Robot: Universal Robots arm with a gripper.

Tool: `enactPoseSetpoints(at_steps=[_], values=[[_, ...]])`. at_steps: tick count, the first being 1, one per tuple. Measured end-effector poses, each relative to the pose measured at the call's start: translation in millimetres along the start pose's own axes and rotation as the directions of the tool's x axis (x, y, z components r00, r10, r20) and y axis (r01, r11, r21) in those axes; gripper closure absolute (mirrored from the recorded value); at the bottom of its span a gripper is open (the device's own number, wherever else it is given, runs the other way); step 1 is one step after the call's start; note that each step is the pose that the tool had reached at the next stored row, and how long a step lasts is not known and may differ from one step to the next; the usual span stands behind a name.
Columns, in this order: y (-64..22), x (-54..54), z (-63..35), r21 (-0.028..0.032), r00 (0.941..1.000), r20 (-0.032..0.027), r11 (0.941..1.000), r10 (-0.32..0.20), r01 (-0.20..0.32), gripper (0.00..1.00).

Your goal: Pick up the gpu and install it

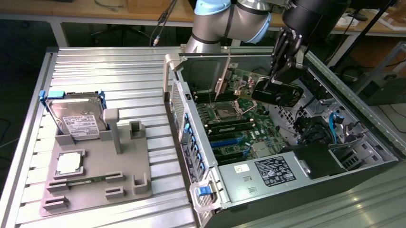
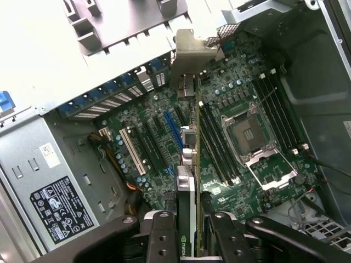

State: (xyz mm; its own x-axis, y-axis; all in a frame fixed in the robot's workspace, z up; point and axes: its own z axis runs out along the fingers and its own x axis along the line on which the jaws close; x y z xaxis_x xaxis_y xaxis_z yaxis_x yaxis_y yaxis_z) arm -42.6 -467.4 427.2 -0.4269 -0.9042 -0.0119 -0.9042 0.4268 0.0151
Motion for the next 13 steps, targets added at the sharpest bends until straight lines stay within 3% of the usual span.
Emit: enactPoseSetpoints(at_steps=[13], values=[[-3.8,-1.8,0.0,-0.0006,0.9989,-0.0007,0.9989,-0.047,0.047,0.73]])
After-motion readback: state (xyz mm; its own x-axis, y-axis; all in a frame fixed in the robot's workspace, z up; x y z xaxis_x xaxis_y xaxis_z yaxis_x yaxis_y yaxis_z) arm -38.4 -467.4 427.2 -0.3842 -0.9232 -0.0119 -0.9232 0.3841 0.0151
